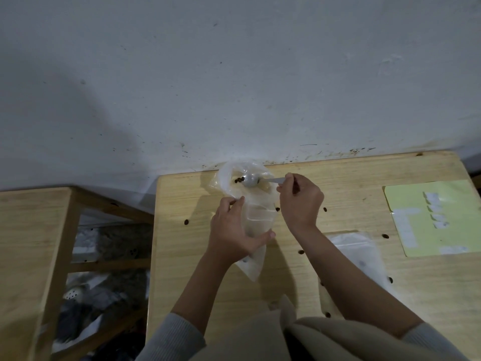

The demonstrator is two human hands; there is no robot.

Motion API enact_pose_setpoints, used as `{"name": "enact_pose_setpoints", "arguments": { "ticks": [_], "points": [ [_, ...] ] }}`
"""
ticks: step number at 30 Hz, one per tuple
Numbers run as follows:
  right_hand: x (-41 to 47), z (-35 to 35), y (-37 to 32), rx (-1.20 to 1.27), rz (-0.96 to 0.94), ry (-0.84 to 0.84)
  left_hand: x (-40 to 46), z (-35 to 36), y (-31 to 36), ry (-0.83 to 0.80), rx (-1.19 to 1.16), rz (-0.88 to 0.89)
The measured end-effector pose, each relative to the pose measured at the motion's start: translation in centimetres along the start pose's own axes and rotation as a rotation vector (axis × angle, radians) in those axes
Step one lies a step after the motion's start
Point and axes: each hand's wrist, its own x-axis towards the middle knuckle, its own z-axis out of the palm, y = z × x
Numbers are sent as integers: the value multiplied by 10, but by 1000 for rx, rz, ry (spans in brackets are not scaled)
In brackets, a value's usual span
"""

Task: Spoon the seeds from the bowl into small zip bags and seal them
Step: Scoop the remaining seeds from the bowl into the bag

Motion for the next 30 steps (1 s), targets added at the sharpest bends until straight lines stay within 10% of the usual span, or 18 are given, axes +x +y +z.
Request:
{"name": "enact_pose_setpoints", "arguments": {
  "ticks": [8, 25, 30],
  "points": [
    [11, 3, 7, 308, 586, -80, 1, -2, -6, 33, -46, 15],
    [29, 0, 13, 362, 732, -168, 0, 0, -20, 105, -70, 55],
    [23, -4, 17, 147, 438, -123, -3, 1, -21, 105, -78, 51]
  ]
}}
